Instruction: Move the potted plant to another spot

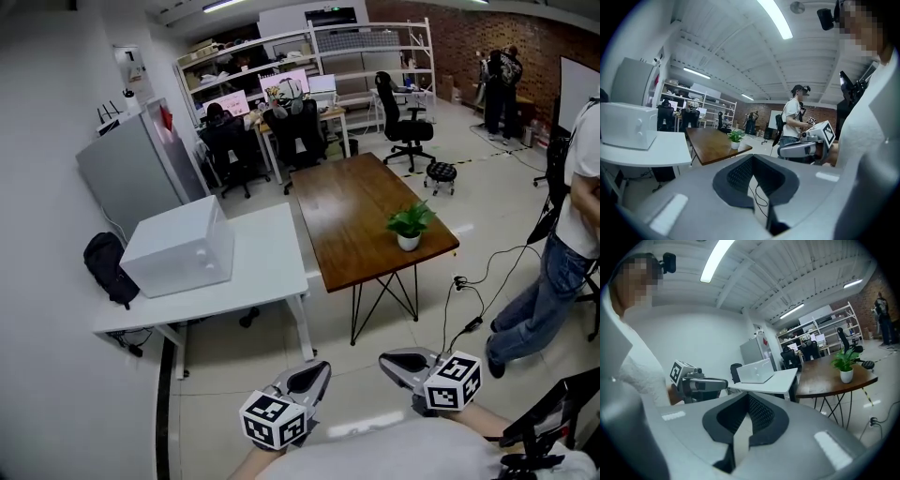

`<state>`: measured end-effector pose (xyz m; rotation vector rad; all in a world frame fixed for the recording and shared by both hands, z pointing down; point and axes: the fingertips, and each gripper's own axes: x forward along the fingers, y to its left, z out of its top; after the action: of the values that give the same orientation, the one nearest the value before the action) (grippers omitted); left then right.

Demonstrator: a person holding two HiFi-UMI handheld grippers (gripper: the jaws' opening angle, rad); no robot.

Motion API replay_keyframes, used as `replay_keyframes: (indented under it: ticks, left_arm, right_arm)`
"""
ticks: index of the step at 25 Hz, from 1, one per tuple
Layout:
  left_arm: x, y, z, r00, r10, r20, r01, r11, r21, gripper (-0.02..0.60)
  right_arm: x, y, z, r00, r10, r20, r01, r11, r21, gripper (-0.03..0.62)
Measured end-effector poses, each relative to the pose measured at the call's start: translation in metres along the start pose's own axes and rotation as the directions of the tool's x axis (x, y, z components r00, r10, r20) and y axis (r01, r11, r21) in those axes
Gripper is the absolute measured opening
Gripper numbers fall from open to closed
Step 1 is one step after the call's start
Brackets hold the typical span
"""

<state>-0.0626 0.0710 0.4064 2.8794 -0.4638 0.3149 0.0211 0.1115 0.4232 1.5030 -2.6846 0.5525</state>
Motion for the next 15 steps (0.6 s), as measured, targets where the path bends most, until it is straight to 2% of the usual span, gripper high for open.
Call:
replay_keyframes:
  ticks: [6,15]
  left_arm:
    - [0.023,-0.031,0.006,0.998,-0.055,-0.016,0.056,0.998,0.041,-0.003]
    - [0.031,-0.049,0.003,0.997,-0.073,-0.039,0.074,0.996,0.042,-0.003]
  right_arm:
    - [-0.019,-0.006,0.003,1.0,-0.018,0.005,0.018,1.0,-0.012,0.003]
    - [-0.028,-0.002,0.0,1.0,-0.009,-0.016,0.009,1.0,-0.019,0.003]
